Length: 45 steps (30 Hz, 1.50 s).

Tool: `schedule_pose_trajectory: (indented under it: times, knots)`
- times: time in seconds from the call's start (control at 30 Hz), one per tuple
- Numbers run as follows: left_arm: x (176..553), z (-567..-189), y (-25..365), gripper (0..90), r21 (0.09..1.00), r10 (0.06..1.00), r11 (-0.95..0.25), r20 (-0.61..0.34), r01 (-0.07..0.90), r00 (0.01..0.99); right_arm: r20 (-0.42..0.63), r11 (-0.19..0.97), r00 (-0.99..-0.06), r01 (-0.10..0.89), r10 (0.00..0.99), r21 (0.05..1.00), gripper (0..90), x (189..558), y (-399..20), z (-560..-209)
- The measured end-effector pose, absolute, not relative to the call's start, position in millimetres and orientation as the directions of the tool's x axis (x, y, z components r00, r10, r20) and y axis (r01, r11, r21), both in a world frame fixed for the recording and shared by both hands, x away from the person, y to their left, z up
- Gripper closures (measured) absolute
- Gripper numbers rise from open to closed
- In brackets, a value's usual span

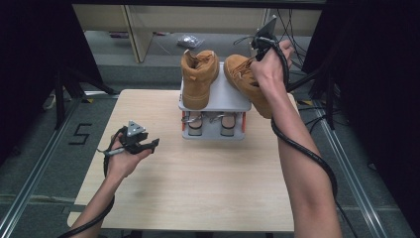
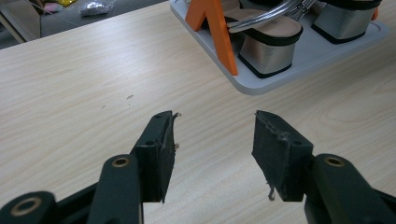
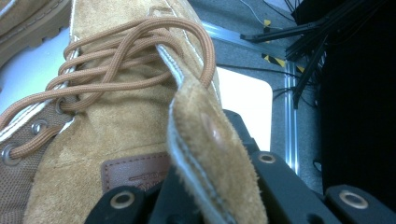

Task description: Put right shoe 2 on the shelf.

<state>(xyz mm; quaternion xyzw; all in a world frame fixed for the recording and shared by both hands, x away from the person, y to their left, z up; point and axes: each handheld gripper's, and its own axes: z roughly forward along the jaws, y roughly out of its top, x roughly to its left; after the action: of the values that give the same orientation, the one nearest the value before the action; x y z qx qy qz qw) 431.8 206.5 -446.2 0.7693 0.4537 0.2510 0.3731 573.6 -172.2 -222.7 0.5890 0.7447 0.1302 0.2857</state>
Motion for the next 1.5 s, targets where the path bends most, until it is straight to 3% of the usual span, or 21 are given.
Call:
schedule_pose_trajectory:
  times: [1.5]
  knots:
    - [431,-449,210,47.8,0.801,0.888,-0.307,0.048,0.513,0.457,-0.108,0.136,-0.091,0.819,0.990,0.557,85.4,595,-161,-224]
